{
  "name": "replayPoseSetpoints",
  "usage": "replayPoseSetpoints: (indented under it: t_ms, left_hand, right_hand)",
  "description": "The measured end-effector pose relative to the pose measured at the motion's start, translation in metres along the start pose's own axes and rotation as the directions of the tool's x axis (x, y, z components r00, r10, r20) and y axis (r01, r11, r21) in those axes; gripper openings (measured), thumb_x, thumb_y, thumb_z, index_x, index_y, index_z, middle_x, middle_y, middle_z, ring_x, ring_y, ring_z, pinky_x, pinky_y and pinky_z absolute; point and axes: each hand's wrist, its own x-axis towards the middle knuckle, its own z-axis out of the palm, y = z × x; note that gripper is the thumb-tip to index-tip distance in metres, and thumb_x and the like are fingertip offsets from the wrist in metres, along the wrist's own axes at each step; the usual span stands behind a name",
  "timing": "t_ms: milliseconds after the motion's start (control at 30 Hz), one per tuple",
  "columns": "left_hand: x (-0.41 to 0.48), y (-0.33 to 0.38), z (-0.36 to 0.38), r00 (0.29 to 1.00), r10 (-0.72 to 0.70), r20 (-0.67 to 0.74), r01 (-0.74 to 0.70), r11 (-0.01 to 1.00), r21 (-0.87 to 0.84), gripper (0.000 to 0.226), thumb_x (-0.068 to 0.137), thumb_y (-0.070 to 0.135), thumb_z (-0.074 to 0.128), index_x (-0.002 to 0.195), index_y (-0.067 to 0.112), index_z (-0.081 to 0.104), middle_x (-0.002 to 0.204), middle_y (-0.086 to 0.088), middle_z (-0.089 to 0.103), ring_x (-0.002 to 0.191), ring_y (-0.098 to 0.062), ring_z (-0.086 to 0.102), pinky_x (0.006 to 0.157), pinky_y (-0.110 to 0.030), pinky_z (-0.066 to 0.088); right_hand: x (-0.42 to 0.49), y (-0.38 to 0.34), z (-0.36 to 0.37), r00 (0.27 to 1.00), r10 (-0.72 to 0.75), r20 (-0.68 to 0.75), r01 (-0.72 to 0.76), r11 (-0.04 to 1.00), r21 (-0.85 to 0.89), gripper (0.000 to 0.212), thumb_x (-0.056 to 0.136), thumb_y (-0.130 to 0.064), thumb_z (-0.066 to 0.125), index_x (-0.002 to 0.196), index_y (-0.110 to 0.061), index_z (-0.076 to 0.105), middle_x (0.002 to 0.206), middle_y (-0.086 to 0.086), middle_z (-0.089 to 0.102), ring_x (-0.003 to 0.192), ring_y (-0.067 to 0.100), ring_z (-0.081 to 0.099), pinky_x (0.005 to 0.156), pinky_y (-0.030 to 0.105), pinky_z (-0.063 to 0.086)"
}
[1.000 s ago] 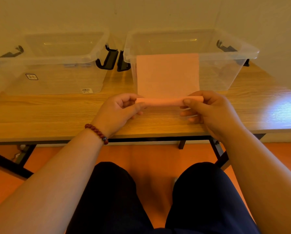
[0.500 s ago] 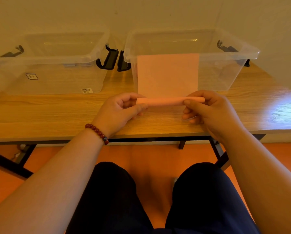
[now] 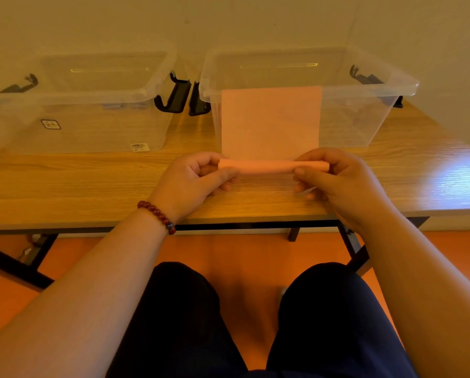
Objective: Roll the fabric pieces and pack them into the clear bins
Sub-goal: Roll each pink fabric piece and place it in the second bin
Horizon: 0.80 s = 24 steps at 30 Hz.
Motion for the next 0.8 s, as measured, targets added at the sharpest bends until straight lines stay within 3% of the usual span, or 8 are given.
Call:
replayPoseSetpoints:
  t_ms: [100,233,367,433,567,700,800]
  left_hand:
    - [0.0000,-0.0005,-0.0007,1.000,-0.015,0.005,0.015,1.000,-0.028,0.027,0.083,0.019,0.068,0.100,0.038,0.060,0.081,0.013,0.072,0.074,-0.001,0.066,0.064,-0.014,0.053]
    - [0.0000,-0.0009,0.0000,1.000,0.002,0.000,-0.002,1.000,0.000,0.018,0.089,0.016,0.062,0.096,0.032,0.064,0.075,0.017,0.072,0.069,0.001,0.066,0.060,-0.011,0.049]
    - [0.0001,-0.0007,0.0007,1.000,0.005,-0.005,-0.005,1.000,0.000,0.014,0.091,0.019,0.059,0.093,0.031,0.064,0.072,0.016,0.071,0.066,0.001,0.065,0.059,-0.010,0.048]
    - [0.0001,-0.0005,0.0008,1.000,0.011,0.002,-0.011,1.000,-0.005,0.013,0.091,0.019,0.059,0.095,0.031,0.063,0.071,0.017,0.071,0.066,0.001,0.065,0.059,-0.010,0.049]
    - [-0.0002,-0.0006,-0.0001,1.000,0.007,0.021,-0.008,1.000,0.002,0.026,0.085,0.019,0.067,0.100,0.039,0.061,0.076,0.018,0.072,0.072,0.002,0.066,0.063,-0.010,0.049]
    - [-0.0003,-0.0001,0.0006,1.000,0.004,0.010,-0.004,1.000,0.005,0.019,0.089,0.015,0.062,0.096,0.033,0.063,0.070,0.017,0.071,0.066,0.003,0.065,0.059,-0.009,0.048]
    - [-0.0005,0.0002,0.0015,1.000,0.002,-0.006,-0.002,1.000,0.018,0.014,0.091,0.019,0.058,0.093,0.032,0.062,0.066,0.016,0.070,0.060,0.003,0.063,0.056,-0.010,0.047]
  right_hand:
    - [-0.0002,0.0003,0.0010,1.000,-0.013,-0.019,0.013,1.000,-0.009,0.006,0.091,-0.016,0.064,0.091,-0.019,0.069,0.070,-0.001,0.069,0.066,0.012,0.067,0.055,0.018,0.051]
    - [0.0003,-0.0005,0.0008,1.000,0.008,-0.015,-0.008,1.000,-0.004,0.005,0.090,-0.021,0.065,0.093,-0.019,0.068,0.075,-0.001,0.072,0.069,0.012,0.069,0.056,0.018,0.053]
    - [-0.0002,-0.0012,-0.0010,0.999,0.031,0.037,-0.031,0.999,0.014,0.028,0.078,-0.016,0.074,0.102,-0.027,0.065,0.089,0.003,0.072,0.075,0.015,0.071,0.057,0.019,0.052]
    - [0.0000,-0.0006,-0.0009,0.999,0.023,0.030,-0.023,1.000,0.003,0.022,0.083,-0.010,0.071,0.099,-0.024,0.065,0.085,0.003,0.072,0.073,0.015,0.070,0.056,0.018,0.052]
    - [0.0004,0.0008,0.0008,1.000,0.006,-0.011,-0.006,1.000,-0.009,0.005,0.091,-0.017,0.065,0.094,-0.016,0.067,0.073,0.001,0.069,0.067,0.013,0.068,0.055,0.019,0.052]
    - [0.0014,0.0001,0.0020,1.000,0.018,-0.010,-0.018,1.000,-0.017,0.007,0.093,-0.021,0.061,0.094,-0.017,0.067,0.074,0.001,0.070,0.069,0.014,0.069,0.055,0.019,0.052]
    - [0.0012,0.0003,0.0001,1.000,0.028,0.015,-0.027,0.999,-0.025,0.015,0.086,-0.018,0.069,0.100,-0.022,0.065,0.082,0.004,0.072,0.072,0.014,0.070,0.056,0.020,0.053]
